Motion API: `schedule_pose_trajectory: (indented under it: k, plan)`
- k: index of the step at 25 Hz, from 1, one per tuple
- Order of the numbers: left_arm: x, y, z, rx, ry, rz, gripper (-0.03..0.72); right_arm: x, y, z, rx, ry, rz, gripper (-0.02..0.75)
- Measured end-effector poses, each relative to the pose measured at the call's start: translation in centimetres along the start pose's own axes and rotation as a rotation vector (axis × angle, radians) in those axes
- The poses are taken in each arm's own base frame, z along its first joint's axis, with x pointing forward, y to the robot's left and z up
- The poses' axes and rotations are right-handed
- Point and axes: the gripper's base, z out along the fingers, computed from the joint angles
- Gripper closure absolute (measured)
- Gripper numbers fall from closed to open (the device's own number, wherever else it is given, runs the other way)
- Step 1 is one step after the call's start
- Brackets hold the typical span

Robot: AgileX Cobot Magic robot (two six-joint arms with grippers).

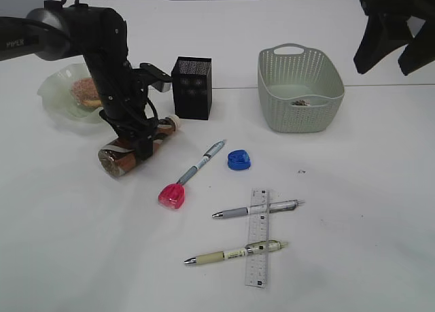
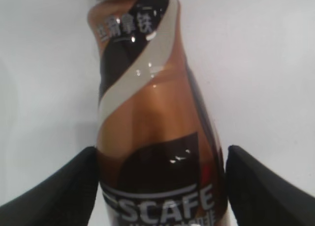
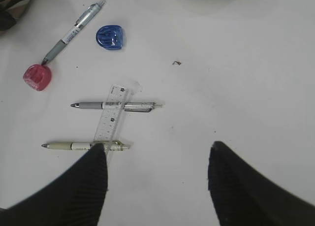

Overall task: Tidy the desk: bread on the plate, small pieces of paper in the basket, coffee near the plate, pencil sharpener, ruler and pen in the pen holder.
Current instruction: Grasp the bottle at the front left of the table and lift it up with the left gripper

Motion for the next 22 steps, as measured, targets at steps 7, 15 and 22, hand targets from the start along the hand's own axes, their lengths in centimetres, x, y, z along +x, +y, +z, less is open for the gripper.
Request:
schedule_pose_trajectory:
  k: [7, 15, 22]
  plan:
    - [0.0, 0.0, 0.0, 0.0, 0.0, -0.041, 0.104, 0.0, 0.0, 0.0, 0.0, 0.0, 0.0, 0.264]
    - [0.4, 0.07, -0.01, 0.0, 0.039, -0.1, 0.118, -0.02, 0.0, 0.0, 0.0, -0.002, 0.0, 0.264]
    - [0.64, 0.2, -0.03, 0.003, 0.056, -0.108, 0.14, -0.02, 0.0, 0.0, 0.0, -0.002, 0.0, 0.264]
